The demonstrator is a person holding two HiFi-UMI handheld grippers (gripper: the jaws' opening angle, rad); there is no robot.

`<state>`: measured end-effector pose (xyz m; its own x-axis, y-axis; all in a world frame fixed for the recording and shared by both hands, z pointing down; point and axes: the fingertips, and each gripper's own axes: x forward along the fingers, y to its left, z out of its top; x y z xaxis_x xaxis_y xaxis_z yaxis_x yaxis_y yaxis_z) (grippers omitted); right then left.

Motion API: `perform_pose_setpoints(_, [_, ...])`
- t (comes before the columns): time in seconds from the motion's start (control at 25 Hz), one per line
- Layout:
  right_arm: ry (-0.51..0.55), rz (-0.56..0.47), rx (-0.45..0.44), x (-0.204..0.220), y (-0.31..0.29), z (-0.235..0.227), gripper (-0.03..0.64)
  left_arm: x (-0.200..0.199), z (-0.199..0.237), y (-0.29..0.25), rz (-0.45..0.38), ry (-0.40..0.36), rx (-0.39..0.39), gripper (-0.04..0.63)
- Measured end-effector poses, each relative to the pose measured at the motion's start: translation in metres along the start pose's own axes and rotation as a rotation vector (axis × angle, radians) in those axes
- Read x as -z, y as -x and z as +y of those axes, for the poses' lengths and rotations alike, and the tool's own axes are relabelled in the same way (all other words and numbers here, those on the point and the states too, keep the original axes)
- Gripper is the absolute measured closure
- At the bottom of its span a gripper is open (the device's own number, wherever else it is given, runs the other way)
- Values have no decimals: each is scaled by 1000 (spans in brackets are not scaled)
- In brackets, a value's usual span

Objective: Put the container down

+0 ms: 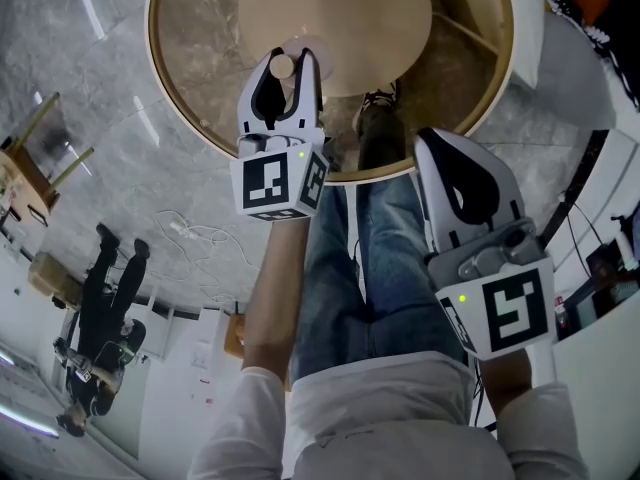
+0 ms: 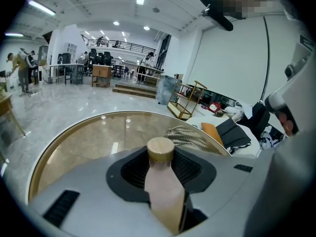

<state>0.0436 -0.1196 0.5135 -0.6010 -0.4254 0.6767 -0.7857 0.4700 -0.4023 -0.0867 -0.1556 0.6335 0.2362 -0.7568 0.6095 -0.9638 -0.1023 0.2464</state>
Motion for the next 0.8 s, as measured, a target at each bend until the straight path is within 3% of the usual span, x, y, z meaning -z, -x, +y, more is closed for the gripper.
perform_pose_setpoints(0.48, [-1, 3, 2, 5, -1, -2, 601, 1, -4, 0, -45, -89, -19, 448])
perform_pose_setpoints(0.8, [2, 3, 3, 5, -1, -4, 601, 9, -9, 1, -20, -153, -44, 443])
